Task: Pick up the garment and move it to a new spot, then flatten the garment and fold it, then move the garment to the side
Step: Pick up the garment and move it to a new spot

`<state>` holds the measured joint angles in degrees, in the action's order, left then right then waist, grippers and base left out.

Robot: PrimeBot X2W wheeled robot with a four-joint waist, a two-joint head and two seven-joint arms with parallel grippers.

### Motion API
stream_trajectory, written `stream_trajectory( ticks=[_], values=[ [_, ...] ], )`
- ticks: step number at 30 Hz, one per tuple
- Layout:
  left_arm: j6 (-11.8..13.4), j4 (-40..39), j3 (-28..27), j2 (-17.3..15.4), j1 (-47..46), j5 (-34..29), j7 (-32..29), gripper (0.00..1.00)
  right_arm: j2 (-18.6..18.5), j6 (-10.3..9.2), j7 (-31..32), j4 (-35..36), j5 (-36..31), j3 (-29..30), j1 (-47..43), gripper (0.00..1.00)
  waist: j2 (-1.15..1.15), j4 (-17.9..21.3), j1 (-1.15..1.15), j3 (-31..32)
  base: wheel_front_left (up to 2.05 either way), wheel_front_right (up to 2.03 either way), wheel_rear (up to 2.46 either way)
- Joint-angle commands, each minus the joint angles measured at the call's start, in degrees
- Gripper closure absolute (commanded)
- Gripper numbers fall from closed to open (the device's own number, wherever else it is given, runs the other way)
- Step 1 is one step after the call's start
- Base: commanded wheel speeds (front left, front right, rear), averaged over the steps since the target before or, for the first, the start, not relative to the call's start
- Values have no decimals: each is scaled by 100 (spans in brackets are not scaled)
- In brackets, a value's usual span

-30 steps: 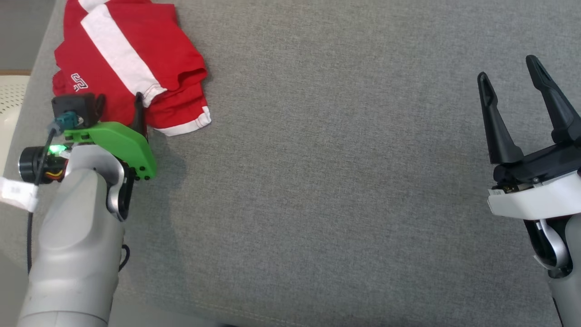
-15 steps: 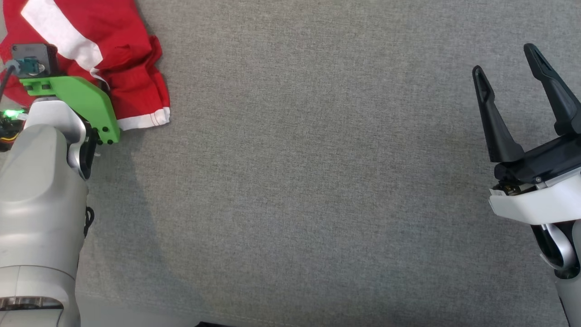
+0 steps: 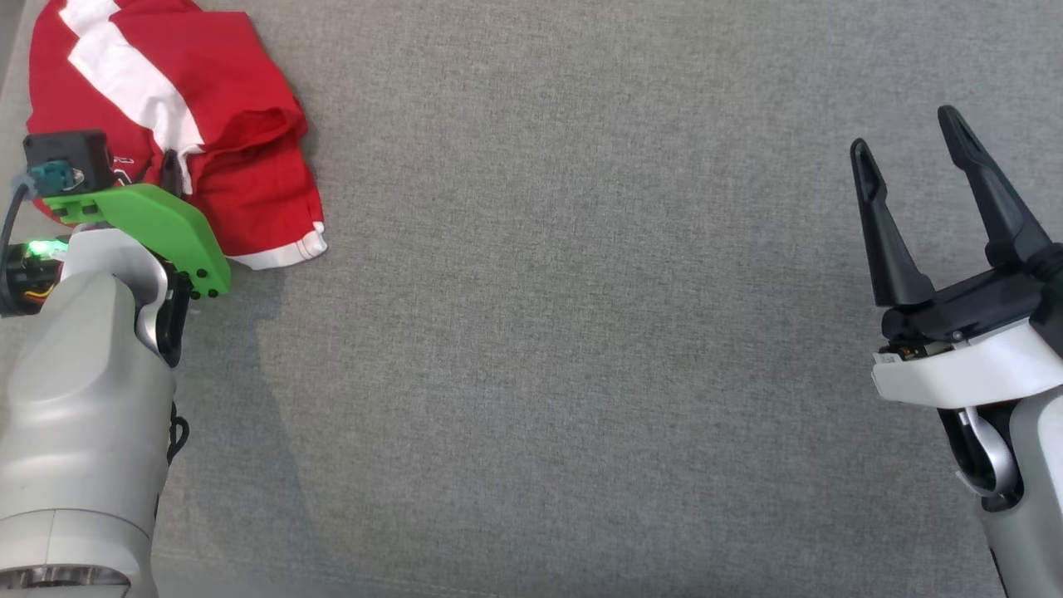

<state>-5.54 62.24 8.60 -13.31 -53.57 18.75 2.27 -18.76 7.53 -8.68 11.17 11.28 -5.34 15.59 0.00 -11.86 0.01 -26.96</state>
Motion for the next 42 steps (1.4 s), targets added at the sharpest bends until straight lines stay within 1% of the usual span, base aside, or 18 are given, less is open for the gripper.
stream_trajectory(
  ticks=[1, 5, 8, 14, 18, 22, 24, 26, 27, 28, 32, 35, 37, 39, 42],
  values=[
    [-28, -54, -31, 17, 120, 73, 175, 100, 84, -10, -70, -108, -31, 40, -95, 0, 0, 33, -1, 434, 0, 0, 0],
    [-58, -191, 46, 90, 297, 74, 460, 100, 279, -10, -165, -352, -46, 51, -182, 0, 0, 56, -1, 794, 0, 0, 0],
    [-79, -370, 127, 204, 440, 60, 594, 100, 433, -10, -228, -524, -93, 41, -276, 0, 0, 76, -1, 1045, 0, 0, 0],
    [-113, -878, 241, 556, 773, 207, 618, 100, 655, -10, -328, -779, -150, 4, -389, 0, 0, 163, -1, 1398, 0, 0, 0],
    [-92, -1253, 436, 804, 1068, 221, 554, 100, 759, -10, -367, -888, -161, 21, -398, 0, 0, 272, -1, 1560, 0, 0, 0],
    [33, -1694, 726, 982, 1383, 248, 529, 100, 843, -10, -407, -975, -160, 27, -398, 0, 0, 405, -1, 1690, 0, 0, 0],
    [152, -1945, 925, 1021, 1541, 306, 548, 100, 864, -10, -425, -1012, -159, 18, -396, 0, 0, 477, -1, 1736, 0, 0, 0],
    [281, -2265, 1199, 1032, 1707, 592, 524, 100, 894, -10, -442, -1044, -163, 15, -386, 0, 0, 560, -1, 1768, 0, 0, 0],
    [392, -2472, 1443, 1035, 1788, 738, 520, 100, 910, -10, -453, -1059, -163, 22, -380, 0, 0, 605, -1, 1781, 0, 0, 0],
    [513, -2639, 1636, 1037, 1843, 901, 521, 100, 910, -10, -461, -1068, -164, 39, -377, 0, 0, 632, -1, 1785, 0, 0, 0],
    [1175, -3302, 2546, 1031, 2020, 1642, 599, 100, 910, -10, -473, -1108, -152, 30, -325, 0, 0, 767, -1, 1774, 0, 0, 0],
    [1651, -3611, 3177, 1028, 2005, 2095, 720, 100, 894, -10, -493, -1124, -143, -3, -270, 0, 0, 875, -1, 1756, 0, 0, 0],
    [1923, -3770, 3485, 1025, 1993, 2470, 854, 100, 885, -10, -501, -1152, -141, -15, -258, 0, 0, 950, -1, 1763, 0, 0, 0],
    [2124, -3823, 3864, 1031, 1924, 2702, 953, 100, 888, -10, -510, -1172, -131, -38, -240, 0, 0, 1020, -1, 1766, 0, 0, 0],
    [2321, -3819, 4341, 1024, 1818, 3004, 1069, 100, 892, -10, -505, -1195, -120, -84, -207, 0, 0, 1113, -1, 1766, 0, 0, 0]
  ],
)
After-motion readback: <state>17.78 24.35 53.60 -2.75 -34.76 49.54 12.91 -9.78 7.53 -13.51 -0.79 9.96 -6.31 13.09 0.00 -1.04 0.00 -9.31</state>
